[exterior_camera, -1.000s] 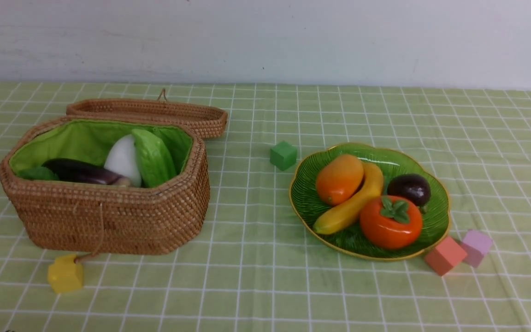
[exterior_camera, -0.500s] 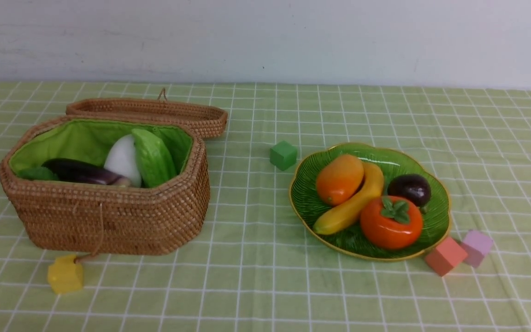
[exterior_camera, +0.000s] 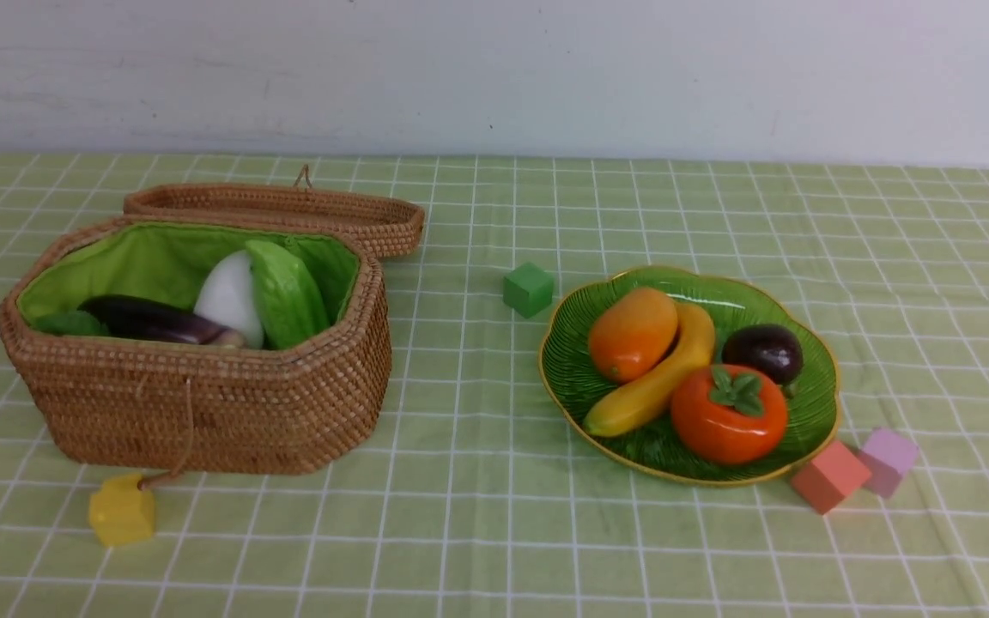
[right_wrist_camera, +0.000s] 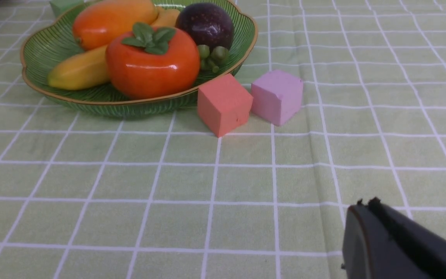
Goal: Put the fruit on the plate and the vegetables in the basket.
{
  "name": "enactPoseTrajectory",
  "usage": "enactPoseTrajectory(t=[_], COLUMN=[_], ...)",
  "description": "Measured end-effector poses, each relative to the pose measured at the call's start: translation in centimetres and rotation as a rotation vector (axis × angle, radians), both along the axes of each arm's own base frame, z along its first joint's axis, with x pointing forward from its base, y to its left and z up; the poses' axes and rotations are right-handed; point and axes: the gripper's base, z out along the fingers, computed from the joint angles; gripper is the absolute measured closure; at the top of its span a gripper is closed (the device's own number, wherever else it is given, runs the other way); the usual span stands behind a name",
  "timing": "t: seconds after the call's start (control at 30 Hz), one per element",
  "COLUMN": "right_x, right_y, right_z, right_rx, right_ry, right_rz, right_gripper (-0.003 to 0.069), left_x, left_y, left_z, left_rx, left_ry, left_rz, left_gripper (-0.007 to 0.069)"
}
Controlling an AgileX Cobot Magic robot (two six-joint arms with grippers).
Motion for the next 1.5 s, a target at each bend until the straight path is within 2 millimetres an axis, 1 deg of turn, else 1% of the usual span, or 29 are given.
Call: enactPoseTrajectory(t=[0.2, 0.37, 0.47, 0.5, 0.57, 0.6, 0.63, 0.67, 0.7, 0.73, 0.8, 0.83, 0.87, 0.9, 0.93, 0.97, 1.03, 1.2, 1.5], right_x=[0.0, 0.0, 0.0, 0.0, 0.0, 0.0, 0.0, 0.0, 0.0, 0.0, 0.0, 0.0, 0.0, 0.0, 0.0, 0.0, 0.0, 0.0, 0.0], right_y=[0.0, 0.0, 0.0, 0.0, 0.0, 0.0, 0.0, 0.0, 0.0, 0.0, 0.0, 0.0, 0.0, 0.0, 0.0, 0.0, 0.0, 0.0, 0.0], right_z=[0.0, 0.0, 0.0, 0.0, 0.0, 0.0, 0.0, 0.0, 0.0, 0.0, 0.0, 0.0, 0.0, 0.0, 0.0, 0.0, 0.0, 0.0, 0.0], right_rx=[-0.001, -0.001, -0.002, -0.001, -0.001, -0.001, -0.001, -0.001, -0.001, -0.001, -0.001, -0.001, -0.001, -0.001, -0.001, -0.001, -0.001, -0.001, -0.001], right_ry=[0.000, 0.000, 0.000, 0.000, 0.000, 0.000, 0.000, 0.000, 0.000, 0.000, 0.000, 0.000, 0.000, 0.000, 0.000, 0.000, 0.000, 0.000, 0.000], right_rz=[0.000, 0.000, 0.000, 0.000, 0.000, 0.000, 0.000, 0.000, 0.000, 0.000, 0.000, 0.000, 0.000, 0.000, 0.000, 0.000, 0.000, 0.000, 0.000], right_gripper=[0.0668, 0.0664, 0.0661, 0.0660, 0.0658, 0.0658, 0.0658, 0.0656, 0.0655, 0.0655, 0.0655, 0.0653, 0.0652, 0.0650, 0.0648, 0.0645, 0.0643, 0.0637, 0.0627], left_x=[0.0, 0.1, 0.2, 0.1, 0.2, 0.1, 0.2, 0.3, 0.3, 0.5, 0.7, 1.0, 1.0, 1.2, 1.2, 1.2, 1.1, 1.0, 1.0], left_y=[0.0, 0.2, 0.3, 0.2, 0.3, 0.3, 0.3, 0.4, 0.4, 0.5, 0.6, 0.6, 0.6, 0.6, 0.6, 0.6, 0.6, 0.6, 0.6], left_z=[0.0, 0.1, 0.5, 0.8, 1.2, 1.4, 1.3, 1.2, 1.1, 0.6, -0.4, -1.5, -1.7, -3.5, -3.9, -5.1, -5.7, -5.9, -5.9], left_rx=[0.001, 0.037, 0.019, -0.010, -0.046, -0.075, -0.084, -0.072, -0.069, -0.053, -0.038, -0.033, -0.036, -0.044, -0.042, -0.058, -0.075, -0.136, -0.144], left_ry=[-0.001, -0.032, -0.073, -0.095, -0.126, -0.132, -0.125, -0.148, -0.147, -0.149, -0.130, -0.100, -0.092, -0.031, -0.016, 0.081, 0.145, 0.184, 0.187], left_rz=[0.000, 0.020, 0.076, 0.106, 0.173, 0.206, 0.215, 0.270, 0.277, 0.321, 0.350, 0.372, 0.377, 0.392, 0.392, 0.402, 0.411, 0.429, 0.431], left_gripper=[0.0503, 0.0501, 0.0501, 0.0503, 0.0529, 0.0561, 0.0561, 0.0615, 0.0621, 0.0638, 0.0638, 0.0638, 0.0638, 0.0638, 0.0638, 0.0638, 0.0638, 0.0638, 0.0638])
